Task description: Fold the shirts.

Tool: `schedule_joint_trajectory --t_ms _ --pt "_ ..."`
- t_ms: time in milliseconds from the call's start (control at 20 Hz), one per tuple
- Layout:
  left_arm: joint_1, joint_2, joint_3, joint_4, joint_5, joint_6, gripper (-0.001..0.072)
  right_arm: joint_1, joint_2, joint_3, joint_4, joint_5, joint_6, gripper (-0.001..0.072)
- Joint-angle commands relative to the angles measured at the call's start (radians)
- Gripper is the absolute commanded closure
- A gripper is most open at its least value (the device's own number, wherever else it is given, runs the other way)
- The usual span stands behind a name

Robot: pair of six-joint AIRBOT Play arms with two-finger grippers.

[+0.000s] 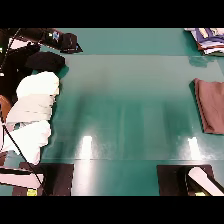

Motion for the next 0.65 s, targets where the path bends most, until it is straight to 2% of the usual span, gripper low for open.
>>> schedule_joint_trajectory --t_ms 0,50,100,150,200,400,600 --pt "0.000 0.000 0.000 0.000 0.002 0.001 0.0680 0.290 0.000 0.008 0.074 -0.006 0.002 0.0378" --pt "0.000 0.000 0.000 0.000 0.002 0.001 0.0680 0.371 0.001 0.008 0.074 -0.029 0.002 0.0414" --pt "0.000 0.000 0.000 0.000 0.002 0.001 0.0680 0.439 0.001 0.009 0.074 -0.051 0.002 0.0500" --pt "0.000 0.000 0.000 0.000 0.002 0.001 0.0680 0.503 0.001 0.009 0.073 -0.076 0.001 0.0625" --pt "0.000 0.000 0.000 0.000 0.002 0.001 0.0680 0.553 0.001 0.009 0.072 -0.097 0.001 0.0697" --pt "0.000 0.000 0.000 0.000 0.002 0.001 0.0680 0.675 0.001 0.008 0.072 -0.147 0.001 0.0697" --pt "0.000 0.000 0.000 0.000 0.002 0.001 0.0680 0.689 0.001 0.008 0.073 -0.128 0.002 0.0697"
